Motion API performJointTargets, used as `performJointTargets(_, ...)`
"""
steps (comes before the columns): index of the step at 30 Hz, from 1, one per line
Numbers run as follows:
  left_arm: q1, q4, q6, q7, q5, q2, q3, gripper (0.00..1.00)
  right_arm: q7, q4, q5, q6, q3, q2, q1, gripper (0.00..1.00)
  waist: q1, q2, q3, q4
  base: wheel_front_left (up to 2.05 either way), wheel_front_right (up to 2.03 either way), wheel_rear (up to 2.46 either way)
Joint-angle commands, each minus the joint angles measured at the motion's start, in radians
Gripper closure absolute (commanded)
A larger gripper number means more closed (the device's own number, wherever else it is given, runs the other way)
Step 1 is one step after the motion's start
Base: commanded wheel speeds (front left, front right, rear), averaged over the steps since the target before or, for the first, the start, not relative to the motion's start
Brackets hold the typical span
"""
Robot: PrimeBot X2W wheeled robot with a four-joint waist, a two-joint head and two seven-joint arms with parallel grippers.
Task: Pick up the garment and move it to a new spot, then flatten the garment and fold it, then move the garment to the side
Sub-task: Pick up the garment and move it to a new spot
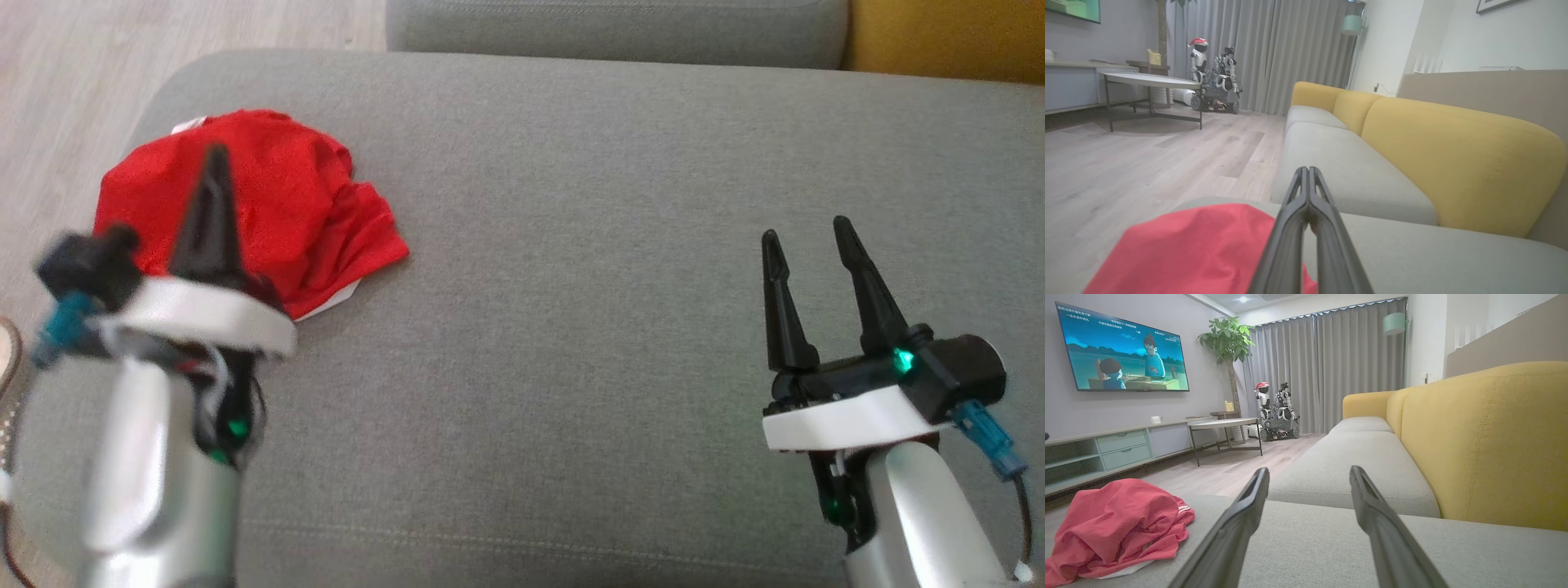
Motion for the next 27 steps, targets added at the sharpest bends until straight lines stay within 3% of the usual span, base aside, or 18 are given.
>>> performJointTargets(1,0.008,-0.058,0.007,0.003,0.002,0.009,0.012,1.00,-0.011,-0.040,0.011,0.008,0.018,-0.003,-0.003,0.00,0.0000,0.0000,-0.014,-0.013,0.00,0.00,0.00)
performJointTargets(5,0.078,-0.062,0.025,-0.001,-0.002,-0.014,-0.004,1.00,-0.011,-0.042,0.016,0.008,0.015,-0.003,0.009,0.00,0.0000,0.0000,-0.029,-0.029,0.00,0.00,0.00)
performJointTargets(6,0.100,-0.059,0.029,-0.004,-0.004,-0.021,-0.011,0.89,-0.011,-0.043,0.018,0.008,0.013,-0.003,0.013,0.00,0.0000,0.0000,-0.033,-0.034,0.00,0.00,0.00)
performJointTargets(7,0.121,-0.056,0.032,-0.009,-0.004,-0.027,-0.020,0.31,-0.011,-0.043,0.018,0.008,0.010,-0.003,0.018,0.00,0.0000,0.0000,-0.038,-0.038,0.00,0.00,0.00)
performJointTargets(8,0.141,-0.050,0.036,-0.015,-0.008,-0.033,-0.027,0.00,-0.011,-0.043,0.019,0.008,0.007,-0.003,0.023,0.00,0.0000,0.0000,-0.042,-0.043,0.00,0.00,0.00)
performJointTargets(18,0.271,0.011,0.085,-0.066,-0.017,-0.066,-0.121,0.00,-0.011,-0.011,0.029,0.008,-0.039,-0.003,0.066,0.00,0.0000,0.0000,-0.060,-0.105,0.00,0.00,0.00)
performJointTargets(27,0.271,-0.050,0.113,-0.068,0.001,-0.068,-0.130,0.00,-0.011,-0.015,0.018,0.008,-0.031,-0.003,0.062,0.00,0.0000,0.0000,-0.044,-0.081,0.00,0.00,0.00)
